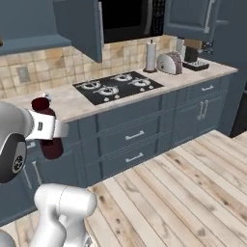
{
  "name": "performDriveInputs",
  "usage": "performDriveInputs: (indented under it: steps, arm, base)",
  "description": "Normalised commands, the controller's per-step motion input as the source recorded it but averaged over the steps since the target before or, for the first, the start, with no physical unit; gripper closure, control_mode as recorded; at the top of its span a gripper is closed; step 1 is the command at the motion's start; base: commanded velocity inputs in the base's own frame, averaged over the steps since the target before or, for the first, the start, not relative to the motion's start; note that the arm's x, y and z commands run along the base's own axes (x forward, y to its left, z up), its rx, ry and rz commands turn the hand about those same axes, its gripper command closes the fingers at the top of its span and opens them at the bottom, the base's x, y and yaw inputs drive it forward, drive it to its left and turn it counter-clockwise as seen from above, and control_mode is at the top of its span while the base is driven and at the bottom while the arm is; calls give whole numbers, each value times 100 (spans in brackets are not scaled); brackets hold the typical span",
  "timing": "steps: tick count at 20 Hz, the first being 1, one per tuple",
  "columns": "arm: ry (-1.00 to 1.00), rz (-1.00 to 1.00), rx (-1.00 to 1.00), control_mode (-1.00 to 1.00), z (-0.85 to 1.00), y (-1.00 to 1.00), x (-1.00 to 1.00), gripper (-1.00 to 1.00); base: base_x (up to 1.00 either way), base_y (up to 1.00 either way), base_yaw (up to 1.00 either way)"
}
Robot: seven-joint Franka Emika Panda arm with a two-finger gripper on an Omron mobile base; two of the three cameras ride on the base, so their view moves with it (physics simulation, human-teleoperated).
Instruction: Sort all alcoholic drinks to one cabinet, and non-alcoholic drinks to the other.
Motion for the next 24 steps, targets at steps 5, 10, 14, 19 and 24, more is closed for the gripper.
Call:
performDriveInputs:
  steps: [5, 10, 14, 19, 24]
  arm:
    - [0, 0, 0, 100, 0, 0, 0, 100]
    - [0, 0, 0, 100, 0, 0, 0, 100]
    - [0, 0, 0, 100, 0, 0, 0, 100]
    - [0, 0, 0, 100, 0, 0, 0, 100]
    - [0, 0, 0, 100, 0, 0, 0, 100]
  base:
    - [0, -3, -61]
    - [0, -17, -62]
    - [19, -19, -60]
    - [61, -20, -55]
    - [85, -11, -53]
